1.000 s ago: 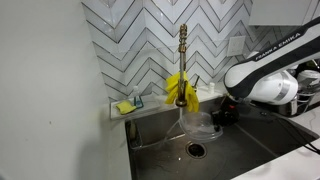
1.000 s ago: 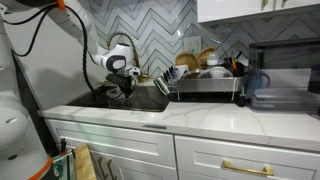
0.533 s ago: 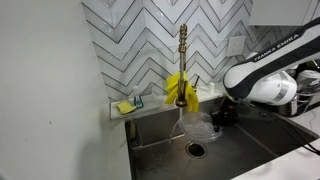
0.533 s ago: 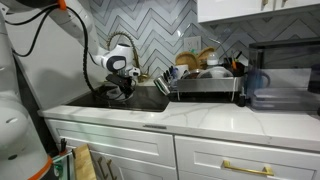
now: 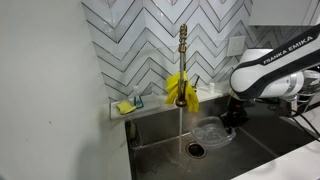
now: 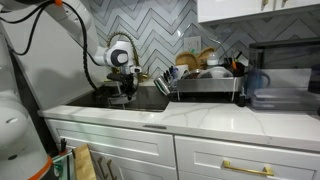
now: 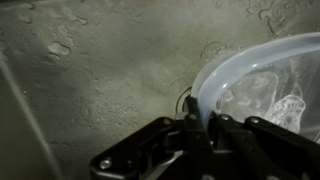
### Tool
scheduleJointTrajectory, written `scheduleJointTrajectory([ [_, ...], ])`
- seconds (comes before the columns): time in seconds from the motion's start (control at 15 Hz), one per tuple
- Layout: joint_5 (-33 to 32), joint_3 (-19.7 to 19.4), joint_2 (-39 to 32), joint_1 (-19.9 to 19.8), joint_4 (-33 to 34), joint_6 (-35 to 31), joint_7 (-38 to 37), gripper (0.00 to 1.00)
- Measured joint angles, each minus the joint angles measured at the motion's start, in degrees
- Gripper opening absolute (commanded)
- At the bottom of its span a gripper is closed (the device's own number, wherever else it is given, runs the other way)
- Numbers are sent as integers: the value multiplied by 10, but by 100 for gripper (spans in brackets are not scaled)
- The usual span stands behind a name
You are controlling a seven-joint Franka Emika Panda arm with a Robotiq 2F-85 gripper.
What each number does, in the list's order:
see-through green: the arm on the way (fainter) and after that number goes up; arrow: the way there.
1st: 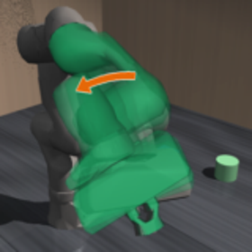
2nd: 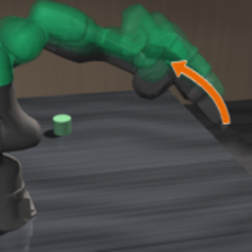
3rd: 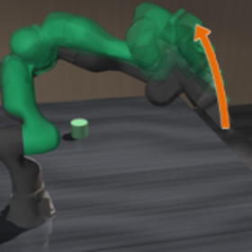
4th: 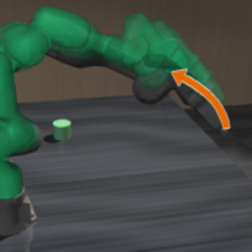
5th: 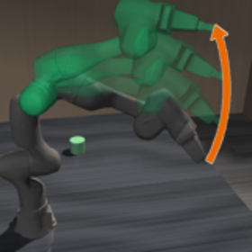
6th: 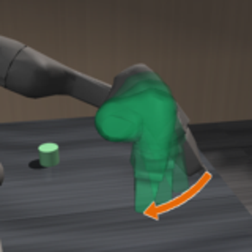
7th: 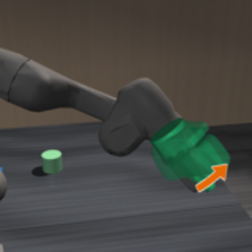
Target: Turn the faucet on then rinse the container under it then close the the faucet
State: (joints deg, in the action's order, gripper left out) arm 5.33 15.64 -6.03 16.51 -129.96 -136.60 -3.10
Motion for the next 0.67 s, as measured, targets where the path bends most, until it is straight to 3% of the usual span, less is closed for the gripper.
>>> scheduleJointTrajectory([
  [0.4, -198, -9, 39, 0, 42, 122, -70, 1],
  [0.67, -334, 1, 54, 4, 76, 160, -101, 1],
])
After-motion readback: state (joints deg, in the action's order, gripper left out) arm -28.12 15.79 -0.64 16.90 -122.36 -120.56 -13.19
